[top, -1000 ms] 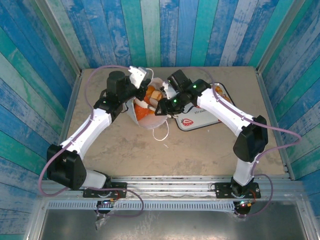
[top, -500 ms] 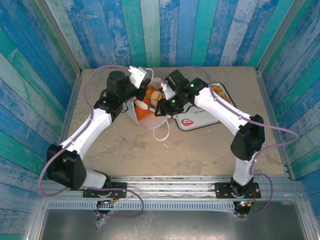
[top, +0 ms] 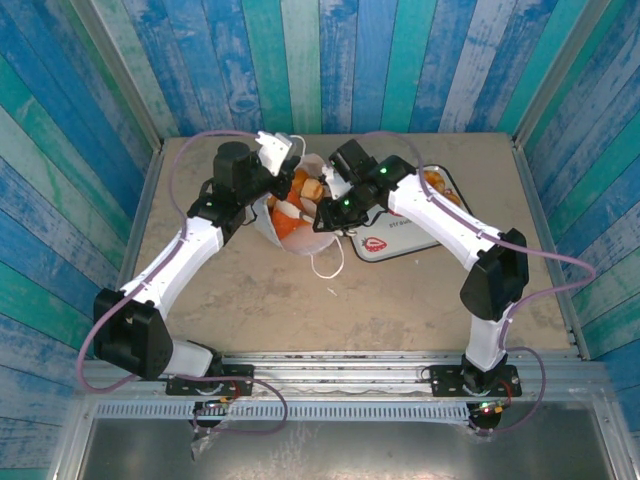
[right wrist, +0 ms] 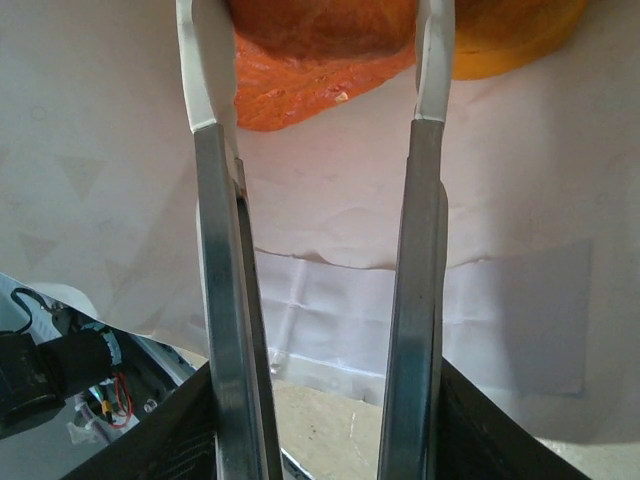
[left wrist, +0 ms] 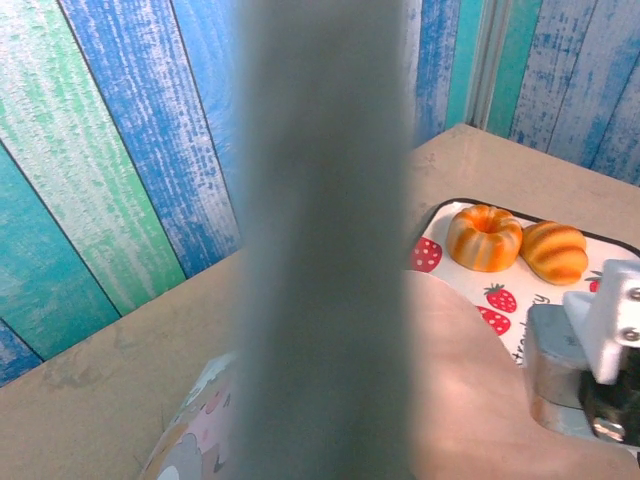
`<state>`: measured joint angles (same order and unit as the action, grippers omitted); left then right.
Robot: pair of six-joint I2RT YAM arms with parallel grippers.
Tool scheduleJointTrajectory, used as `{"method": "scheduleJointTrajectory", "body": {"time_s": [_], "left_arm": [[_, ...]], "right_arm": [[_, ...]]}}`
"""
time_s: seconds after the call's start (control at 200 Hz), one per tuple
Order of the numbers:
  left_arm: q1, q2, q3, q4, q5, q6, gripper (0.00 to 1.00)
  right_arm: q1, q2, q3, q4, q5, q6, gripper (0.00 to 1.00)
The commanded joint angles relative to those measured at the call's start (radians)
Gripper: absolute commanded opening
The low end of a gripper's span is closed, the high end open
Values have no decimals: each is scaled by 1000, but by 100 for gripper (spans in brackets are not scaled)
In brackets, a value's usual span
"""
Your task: Take the fake bread out of the paper bag
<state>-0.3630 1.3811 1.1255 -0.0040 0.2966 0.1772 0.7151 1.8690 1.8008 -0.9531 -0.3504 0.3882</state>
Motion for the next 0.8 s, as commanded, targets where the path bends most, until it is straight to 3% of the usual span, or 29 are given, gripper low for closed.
{"method": "scheduleJointTrajectory", "body": {"time_s": [0.0,0.796], "left_arm": [[-1,-7,0,81,-59,-28,0],[-1,46,36,81,-167,-104,0]], "right_arm": [[6,-66,22,-22,39,-5,47],[-40,-297,-51,-46,50,-25,47]]}}
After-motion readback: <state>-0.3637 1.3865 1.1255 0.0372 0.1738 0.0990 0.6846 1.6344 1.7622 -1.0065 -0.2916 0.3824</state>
